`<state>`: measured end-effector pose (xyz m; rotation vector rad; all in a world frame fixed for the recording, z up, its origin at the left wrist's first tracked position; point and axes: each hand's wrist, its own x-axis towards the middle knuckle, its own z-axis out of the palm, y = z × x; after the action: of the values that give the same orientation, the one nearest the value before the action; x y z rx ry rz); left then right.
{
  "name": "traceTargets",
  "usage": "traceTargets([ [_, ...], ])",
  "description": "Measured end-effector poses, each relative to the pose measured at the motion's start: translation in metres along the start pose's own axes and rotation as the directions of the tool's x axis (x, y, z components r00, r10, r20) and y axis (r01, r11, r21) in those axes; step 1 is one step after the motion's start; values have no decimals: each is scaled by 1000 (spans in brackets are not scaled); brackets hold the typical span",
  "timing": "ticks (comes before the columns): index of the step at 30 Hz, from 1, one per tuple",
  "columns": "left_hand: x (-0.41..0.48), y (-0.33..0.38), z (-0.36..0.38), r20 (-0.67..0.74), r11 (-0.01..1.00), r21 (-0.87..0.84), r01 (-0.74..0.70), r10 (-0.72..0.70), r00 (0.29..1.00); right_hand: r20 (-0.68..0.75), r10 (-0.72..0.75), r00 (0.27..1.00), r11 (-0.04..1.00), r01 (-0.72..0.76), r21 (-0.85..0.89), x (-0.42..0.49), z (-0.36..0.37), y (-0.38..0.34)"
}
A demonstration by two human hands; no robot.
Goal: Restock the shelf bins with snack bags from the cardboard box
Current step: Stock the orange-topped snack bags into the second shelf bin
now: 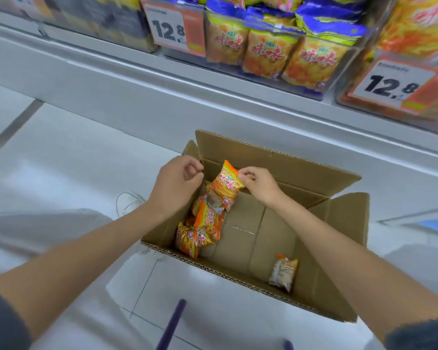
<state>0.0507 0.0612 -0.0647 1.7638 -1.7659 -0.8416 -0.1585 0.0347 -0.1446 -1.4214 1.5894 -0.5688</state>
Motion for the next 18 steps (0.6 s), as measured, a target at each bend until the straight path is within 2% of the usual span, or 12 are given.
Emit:
traceTargets([
  [3, 2, 16, 16, 133, 995, -68, 75, -65, 989, 106, 80, 991, 942, -110, 316, -26, -37, -21],
  [6, 5, 31, 26, 437, 935, -190, 299, -192, 879, 151, 90, 984, 913, -143, 383, -48, -58, -33],
  [8, 4, 37, 31, 538, 871, -293, 395, -191, 821, 133, 84, 988, 868, -138, 477, -59, -65, -34],
  [10, 3, 41, 36, 558, 824, -370, 430, -173, 811, 155, 121, 981, 789, -189, 584, -67, -66, -30],
  [13, 11, 34, 48, 609, 801, -355, 482, -193, 770, 105, 188, 977, 800, -214, 560, -68, -59, -16],
  [15, 19, 18, 59, 573, 811, -279, 514, -289, 767, 42, 236, 971, 825, -223, 520, -65, -55, -4],
  [18, 28, -13, 80, 442, 824, -118, 554, -456, 772, 38, 278, 960, 830, -260, 493, -60, -51, 17],
])
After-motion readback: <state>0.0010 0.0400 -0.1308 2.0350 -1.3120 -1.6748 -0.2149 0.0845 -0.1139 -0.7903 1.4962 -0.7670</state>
